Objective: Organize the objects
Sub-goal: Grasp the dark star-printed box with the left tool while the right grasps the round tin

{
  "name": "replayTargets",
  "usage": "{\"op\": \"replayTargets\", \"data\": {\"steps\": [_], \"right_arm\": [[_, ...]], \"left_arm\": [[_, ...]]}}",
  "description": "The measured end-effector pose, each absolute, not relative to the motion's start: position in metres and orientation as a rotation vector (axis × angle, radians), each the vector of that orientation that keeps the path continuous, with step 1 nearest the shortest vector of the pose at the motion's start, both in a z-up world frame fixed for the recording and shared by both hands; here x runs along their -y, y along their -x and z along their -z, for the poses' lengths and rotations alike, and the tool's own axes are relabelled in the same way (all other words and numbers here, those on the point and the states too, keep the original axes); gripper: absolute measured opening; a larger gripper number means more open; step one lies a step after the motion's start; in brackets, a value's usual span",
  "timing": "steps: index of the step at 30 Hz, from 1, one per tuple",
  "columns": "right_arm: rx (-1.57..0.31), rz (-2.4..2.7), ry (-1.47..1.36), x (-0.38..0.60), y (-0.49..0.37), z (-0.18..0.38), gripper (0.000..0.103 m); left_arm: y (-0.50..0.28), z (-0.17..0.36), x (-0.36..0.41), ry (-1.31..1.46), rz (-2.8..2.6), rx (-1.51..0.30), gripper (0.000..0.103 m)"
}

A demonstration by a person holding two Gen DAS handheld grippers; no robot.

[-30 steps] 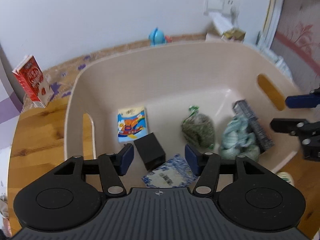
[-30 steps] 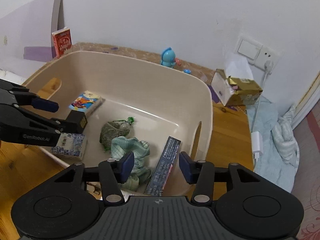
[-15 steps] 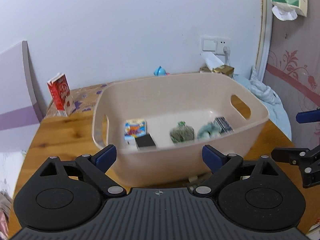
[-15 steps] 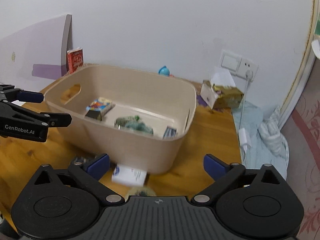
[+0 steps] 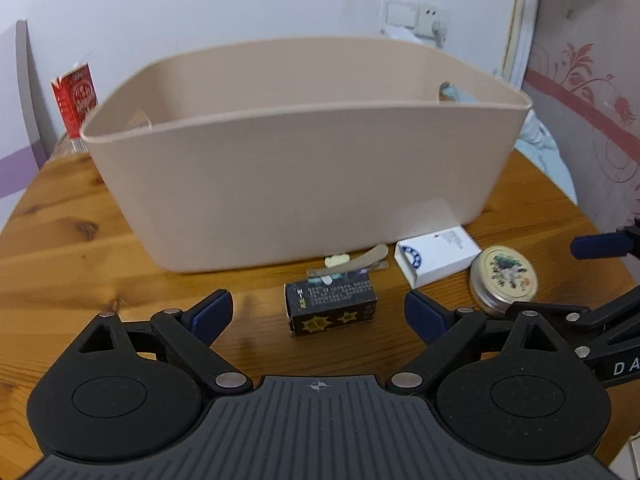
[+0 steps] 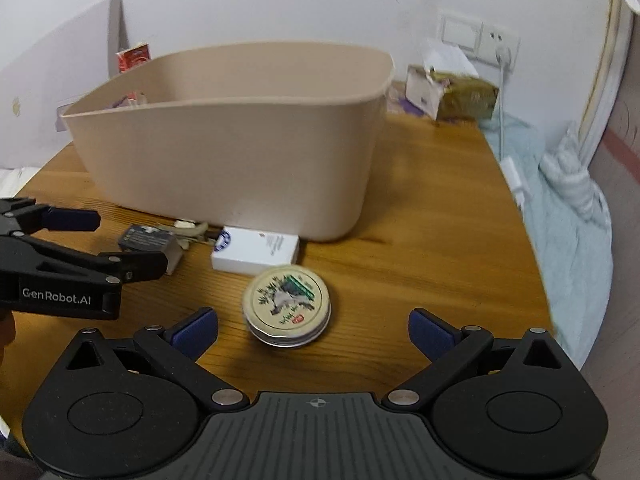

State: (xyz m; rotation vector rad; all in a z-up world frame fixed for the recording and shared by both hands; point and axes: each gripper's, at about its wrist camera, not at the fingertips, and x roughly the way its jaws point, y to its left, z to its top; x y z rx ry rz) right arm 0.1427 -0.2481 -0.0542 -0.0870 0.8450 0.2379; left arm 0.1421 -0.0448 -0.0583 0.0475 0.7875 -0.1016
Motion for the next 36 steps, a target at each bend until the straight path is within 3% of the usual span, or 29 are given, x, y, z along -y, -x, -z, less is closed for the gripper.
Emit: {"op": "replayTargets", "data": {"steps": [5, 7, 9, 11, 13, 22, 36], "right_arm": [[-0.855, -0.239, 0.073, 0.245, -0.151, 0.073, 0.102], [-0.847, -0.244, 0.091, 0.241, -0.152, 0.076, 0.099], [-0.826, -0.255, 0.124, 0.235, -0.150, 0.076, 0.091], [-0.813, -0.277, 0.124, 0.231, -0.149, 0.074, 0.071], [-0.808, -0.286, 0.128, 0.227, -0.147, 0.071, 0.053], [-0.825, -0.282, 0.131, 0.223, -0.137, 0.062, 0.051], [-0.580, -0.259, 0.083, 0.228, -0.110, -0.032, 0.051]], "left_arm": [[-0.153, 0.071, 0.043, -0.006, 0.083, -0.838, 0.091], [-0.154, 0.072, 0.045, -0.032, 0.068, -0.829, 0.080], [-0.153, 0.070, 0.046, -0.040, 0.080, -0.816, 0.067], [-0.152, 0.069, 0.048, -0.050, 0.093, -0.809, 0.053], [-0.151, 0.069, 0.048, -0.052, 0.103, -0.810, 0.053], [-0.132, 0.055, 0.038, -0.053, 0.140, -0.799, 0.053], [-0.104, -0.023, 0.006, -0.058, 0.134, -0.653, 0.053]]}}
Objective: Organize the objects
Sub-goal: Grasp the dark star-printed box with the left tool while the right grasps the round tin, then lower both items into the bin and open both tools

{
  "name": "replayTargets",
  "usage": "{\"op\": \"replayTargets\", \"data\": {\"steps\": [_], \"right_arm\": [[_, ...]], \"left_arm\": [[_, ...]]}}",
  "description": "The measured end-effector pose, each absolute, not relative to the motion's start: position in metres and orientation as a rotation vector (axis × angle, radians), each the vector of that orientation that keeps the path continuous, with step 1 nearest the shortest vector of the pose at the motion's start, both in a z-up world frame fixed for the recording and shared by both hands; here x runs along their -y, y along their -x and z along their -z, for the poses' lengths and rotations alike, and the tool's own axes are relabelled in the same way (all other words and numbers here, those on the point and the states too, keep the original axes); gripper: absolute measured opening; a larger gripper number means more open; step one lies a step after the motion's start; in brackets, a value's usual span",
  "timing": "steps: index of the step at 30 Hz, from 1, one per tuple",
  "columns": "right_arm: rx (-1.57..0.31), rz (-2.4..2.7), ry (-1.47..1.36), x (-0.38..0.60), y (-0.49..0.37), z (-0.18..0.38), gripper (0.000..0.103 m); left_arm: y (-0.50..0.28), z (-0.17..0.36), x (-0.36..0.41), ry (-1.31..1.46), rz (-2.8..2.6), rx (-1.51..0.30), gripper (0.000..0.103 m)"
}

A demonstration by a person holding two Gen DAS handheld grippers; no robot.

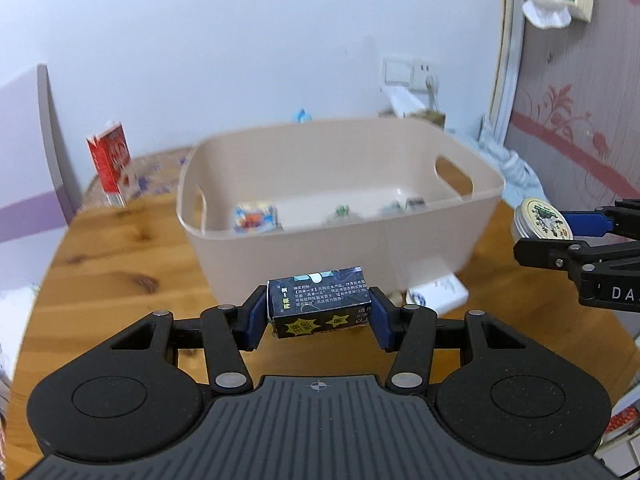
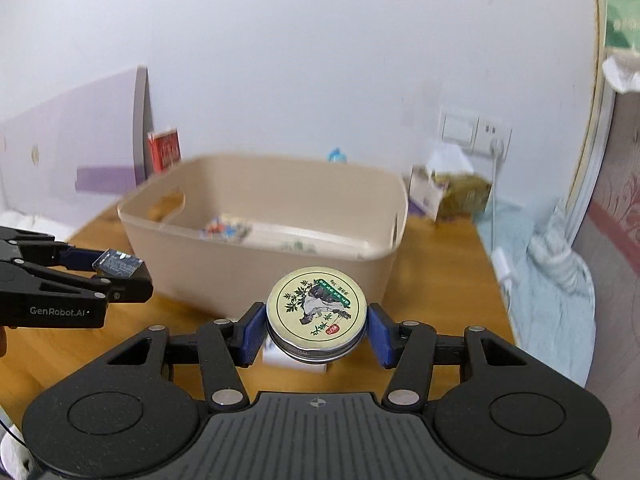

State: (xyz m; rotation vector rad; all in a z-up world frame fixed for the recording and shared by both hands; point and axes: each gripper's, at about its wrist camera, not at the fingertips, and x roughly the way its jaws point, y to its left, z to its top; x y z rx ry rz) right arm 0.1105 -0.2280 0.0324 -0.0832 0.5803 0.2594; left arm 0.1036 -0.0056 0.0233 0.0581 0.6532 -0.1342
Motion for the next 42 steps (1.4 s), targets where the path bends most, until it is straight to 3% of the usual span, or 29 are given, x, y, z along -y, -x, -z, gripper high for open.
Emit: {"op": "replayTargets", "data": {"steps": [13, 25, 31, 42], "right_arm": [[-0.519, -0.223, 0.009, 0.232, -0.180, -0.071, 0.051], [-0.748, -0.189, 0.078, 0.215, -0.267, -0.022, 0.051], [-0.811, -0.200, 0.207, 0.196, -0.268, -0.016, 0.051], [-0.872, -0.225, 0.279, 0.189, -0.253, -0.014, 0.051]], "left_arm": [[-0.166, -0.071, 0.002, -0.090, 0.076, -0.547, 0.053], [-0.259, -0.017, 0.002, -0.094, 0.012, -0.796, 0.053], [-0.266, 0.004, 0.004, -0.107, 0.040, -0.912, 0.053], [-0.253, 0.011, 0.006, -0.084, 0.065, -0.967, 0.053]]}}
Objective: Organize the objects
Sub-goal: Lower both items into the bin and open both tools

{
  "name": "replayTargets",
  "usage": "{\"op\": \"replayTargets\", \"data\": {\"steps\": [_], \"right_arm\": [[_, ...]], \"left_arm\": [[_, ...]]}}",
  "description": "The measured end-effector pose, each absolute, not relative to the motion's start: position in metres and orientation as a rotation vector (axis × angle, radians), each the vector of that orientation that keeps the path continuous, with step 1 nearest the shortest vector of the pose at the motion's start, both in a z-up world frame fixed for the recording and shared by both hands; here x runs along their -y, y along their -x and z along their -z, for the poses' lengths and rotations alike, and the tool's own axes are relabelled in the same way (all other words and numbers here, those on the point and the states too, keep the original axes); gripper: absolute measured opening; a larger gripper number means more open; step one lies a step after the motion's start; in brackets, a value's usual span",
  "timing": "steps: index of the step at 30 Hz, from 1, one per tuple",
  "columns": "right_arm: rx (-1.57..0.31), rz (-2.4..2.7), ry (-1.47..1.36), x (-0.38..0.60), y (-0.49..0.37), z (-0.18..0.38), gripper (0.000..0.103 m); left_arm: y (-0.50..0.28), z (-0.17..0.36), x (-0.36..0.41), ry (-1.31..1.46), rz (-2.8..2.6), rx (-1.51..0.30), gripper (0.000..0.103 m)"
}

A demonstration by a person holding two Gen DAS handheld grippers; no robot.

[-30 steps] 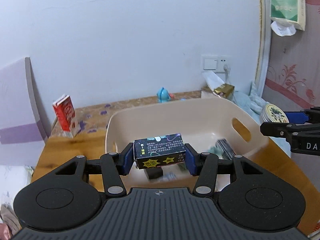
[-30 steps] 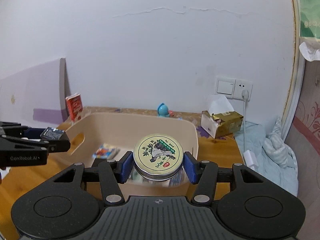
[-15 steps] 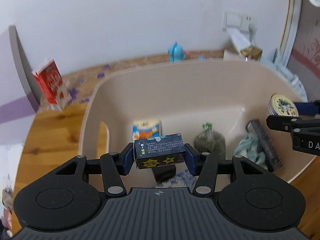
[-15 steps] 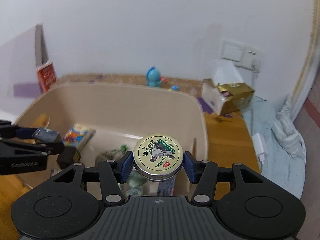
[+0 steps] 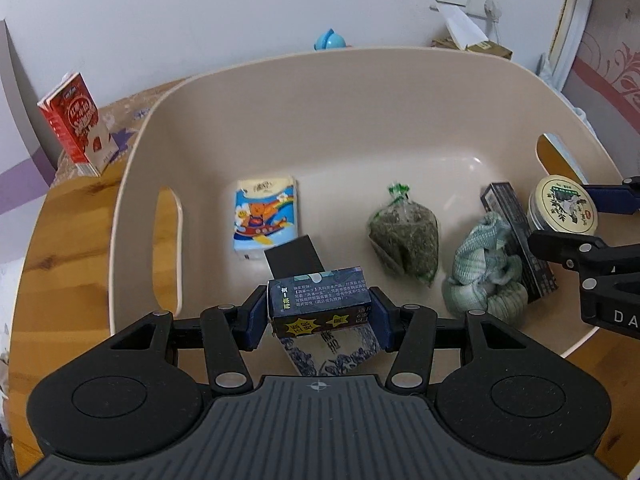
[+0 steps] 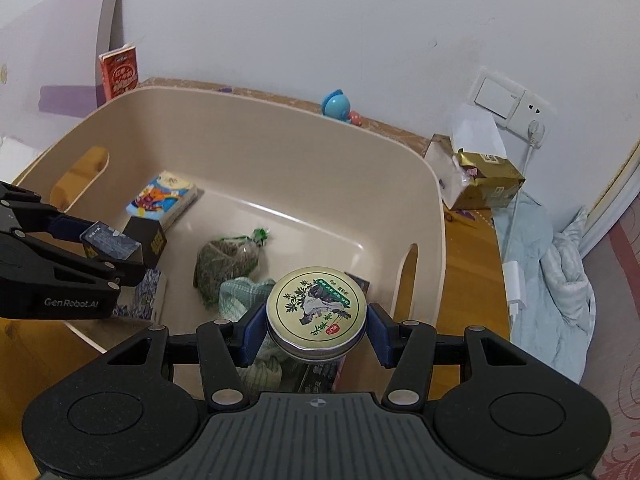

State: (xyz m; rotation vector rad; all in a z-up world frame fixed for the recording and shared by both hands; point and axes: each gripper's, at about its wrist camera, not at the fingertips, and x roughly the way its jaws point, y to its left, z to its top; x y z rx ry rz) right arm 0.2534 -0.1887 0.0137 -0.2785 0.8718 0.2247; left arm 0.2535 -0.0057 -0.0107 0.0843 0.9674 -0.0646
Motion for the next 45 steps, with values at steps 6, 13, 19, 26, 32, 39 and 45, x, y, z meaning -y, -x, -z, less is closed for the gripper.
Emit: {"op": "replayTargets", "data": {"steps": [6, 13, 19, 26, 32, 39, 45], "right_arm": [[-0.883, -0.228, 0.282, 0.188, -0.244, -0.013, 0.051], [-0.889, -0.223, 0.283, 0.191, -0.232, -0.015, 0.059], [-0.858, -0.228, 0.266, 0.195, -0.224, -0.017, 0.077], [-0.743, -0.206, 0.186, 0.205, -0.205, -0.027, 0.086], [-0.606, -0.175, 0.071, 0.229, -0.168, -0.050, 0.100], [-0.592, -0.194, 0.019, 0.252, -0.123, -0.048, 0.103], [-0.651, -0.202, 0.049, 0.252, -0.108, -0.022, 0.103]], "left_arm": [[-0.239, 0.012, 0.009, -0.091, 0.075, -0.964, 0.054], [-0.224, 0.011, 0.015, -0.090, 0.074, -0.952, 0.054], [-0.218, 0.011, 0.017, -0.099, 0.070, -0.928, 0.066], [-0.206, 0.002, 0.019, -0.084, 0.060, -0.810, 0.073], [-0.171, -0.019, 0.027, -0.101, 0.038, -0.660, 0.083], [-0.116, -0.033, 0.027, -0.057, 0.032, -0.586, 0.092], [-0.083, -0.008, 0.034, -0.012, 0.031, -0.590, 0.095]]}}
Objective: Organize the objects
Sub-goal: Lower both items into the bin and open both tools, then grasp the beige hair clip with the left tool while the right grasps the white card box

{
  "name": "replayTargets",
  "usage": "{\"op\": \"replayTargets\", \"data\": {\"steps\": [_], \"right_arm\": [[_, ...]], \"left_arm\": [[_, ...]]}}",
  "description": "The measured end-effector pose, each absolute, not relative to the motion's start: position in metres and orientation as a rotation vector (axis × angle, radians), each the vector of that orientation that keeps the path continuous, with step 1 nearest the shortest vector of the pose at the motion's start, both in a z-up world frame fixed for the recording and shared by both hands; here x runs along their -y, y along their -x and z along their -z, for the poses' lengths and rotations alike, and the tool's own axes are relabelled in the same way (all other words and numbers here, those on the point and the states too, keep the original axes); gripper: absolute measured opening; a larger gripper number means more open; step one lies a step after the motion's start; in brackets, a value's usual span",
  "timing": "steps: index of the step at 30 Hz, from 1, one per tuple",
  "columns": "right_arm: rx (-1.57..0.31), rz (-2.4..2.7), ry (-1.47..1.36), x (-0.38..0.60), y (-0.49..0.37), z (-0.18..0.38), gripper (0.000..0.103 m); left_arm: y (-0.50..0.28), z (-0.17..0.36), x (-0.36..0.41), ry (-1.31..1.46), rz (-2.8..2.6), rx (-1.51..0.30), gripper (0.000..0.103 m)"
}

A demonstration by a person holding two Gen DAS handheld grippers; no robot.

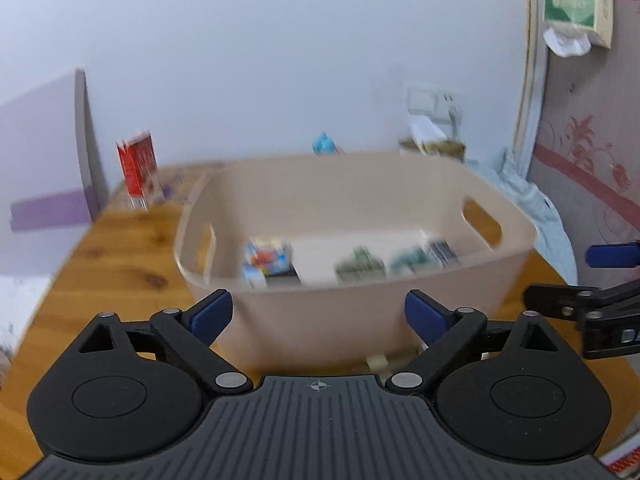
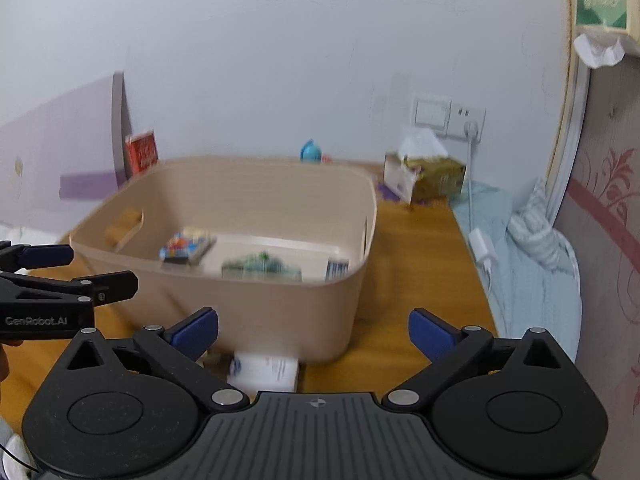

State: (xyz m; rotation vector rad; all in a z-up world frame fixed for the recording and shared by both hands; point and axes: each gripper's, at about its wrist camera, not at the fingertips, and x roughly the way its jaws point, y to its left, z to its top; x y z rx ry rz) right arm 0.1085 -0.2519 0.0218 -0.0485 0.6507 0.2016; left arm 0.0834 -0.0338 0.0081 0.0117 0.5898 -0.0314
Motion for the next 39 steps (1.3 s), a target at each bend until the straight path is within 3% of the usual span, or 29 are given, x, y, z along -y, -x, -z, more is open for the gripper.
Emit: {"op": "replayTargets", "data": {"steps": [12, 28, 39], "right_arm": [[-0.755, -0.236, 0.111, 0.238, -0.111, 0.041, 0.103], [-0.759, -0.211, 0.145, 0.211, -0.130, 0.076, 0.103], [-0.758, -0.180, 0.146, 0.244, -0.129, 0.074, 0.103]], "left_arm": [[-0.104, 0.057, 0.042, 0.006, 0.080, -0.760, 0.094], [-0.123, 0.066, 0.026, 0.056, 0.046, -0.820, 0.095], [-0.134, 0.072, 0.061, 0.022, 0.098, -0.801, 0.096]]}}
